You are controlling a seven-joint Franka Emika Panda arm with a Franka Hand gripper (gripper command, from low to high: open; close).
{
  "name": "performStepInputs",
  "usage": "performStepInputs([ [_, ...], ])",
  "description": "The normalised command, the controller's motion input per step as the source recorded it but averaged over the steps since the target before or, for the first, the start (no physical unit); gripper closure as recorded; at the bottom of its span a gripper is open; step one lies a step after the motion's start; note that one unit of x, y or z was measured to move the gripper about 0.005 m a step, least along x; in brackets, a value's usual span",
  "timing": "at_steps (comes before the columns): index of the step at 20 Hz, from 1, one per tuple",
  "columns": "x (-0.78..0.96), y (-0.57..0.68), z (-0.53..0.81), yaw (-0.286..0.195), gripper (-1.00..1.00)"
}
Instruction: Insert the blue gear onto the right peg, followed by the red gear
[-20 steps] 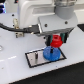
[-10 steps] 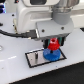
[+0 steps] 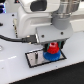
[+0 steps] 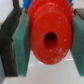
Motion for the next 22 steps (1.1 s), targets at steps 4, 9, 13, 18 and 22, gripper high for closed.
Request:
performStepInputs([
  [4,0.24,-0.05,-0.13,0.000,1.00],
  [9,0.11,0.01,0.08,0.000,-1.00],
  [13,0.00,0.16,0.41,0.000,-1.00],
  [18,-0.01,0.13,0.55,0.000,-1.00],
  [22,0.00,0.01,0.14,0.000,-1.00],
])
